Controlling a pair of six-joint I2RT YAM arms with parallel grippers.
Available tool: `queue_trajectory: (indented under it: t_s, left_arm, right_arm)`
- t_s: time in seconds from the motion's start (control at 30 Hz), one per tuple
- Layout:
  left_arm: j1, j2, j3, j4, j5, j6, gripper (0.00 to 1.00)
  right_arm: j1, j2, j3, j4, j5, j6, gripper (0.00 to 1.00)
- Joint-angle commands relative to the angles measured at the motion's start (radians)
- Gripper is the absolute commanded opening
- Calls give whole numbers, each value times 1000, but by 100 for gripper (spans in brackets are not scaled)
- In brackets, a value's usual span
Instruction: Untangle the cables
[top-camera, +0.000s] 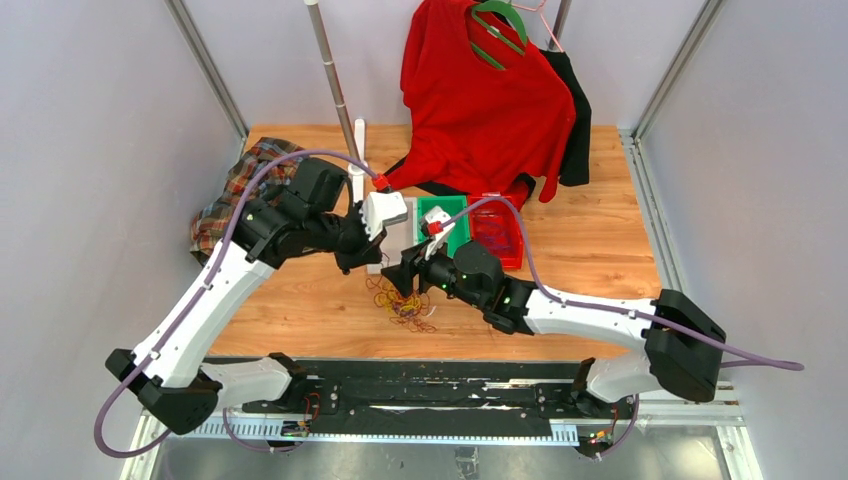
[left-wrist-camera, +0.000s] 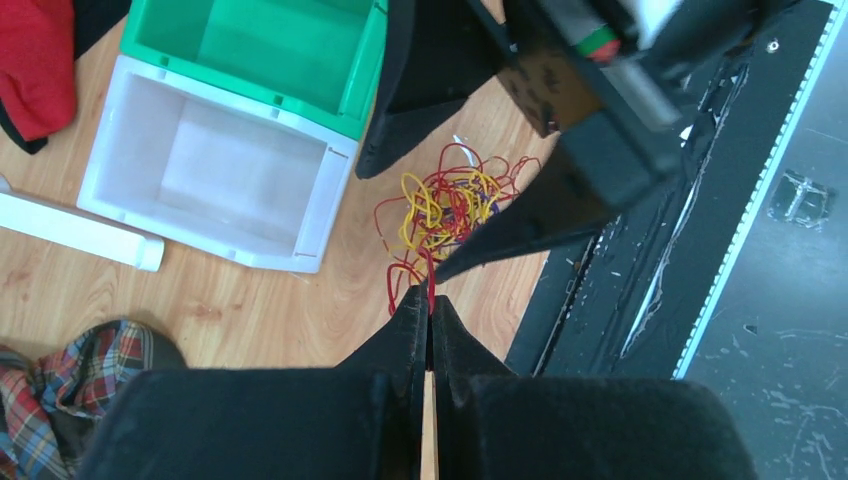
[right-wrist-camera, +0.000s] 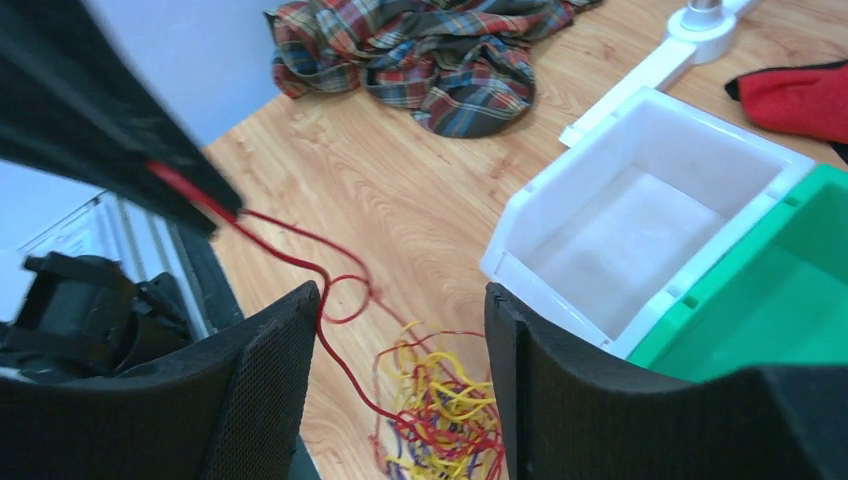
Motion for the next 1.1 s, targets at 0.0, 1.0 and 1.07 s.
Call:
queue_trajectory:
  t_s: [0.0, 1.0, 1.07]
  left_arm:
    - [-22, -23, 61, -53, 0, -5, 1]
    - [-129, 83, 521, -170, 32, 17, 1]
    - [-129, 96, 581, -173, 17, 22, 1]
  right_arm:
    - [14, 30, 32, 54, 120, -13, 58]
    - [1, 284, -34, 219, 269, 92, 47]
    - [-1, 305, -72, 241, 291, 111, 47]
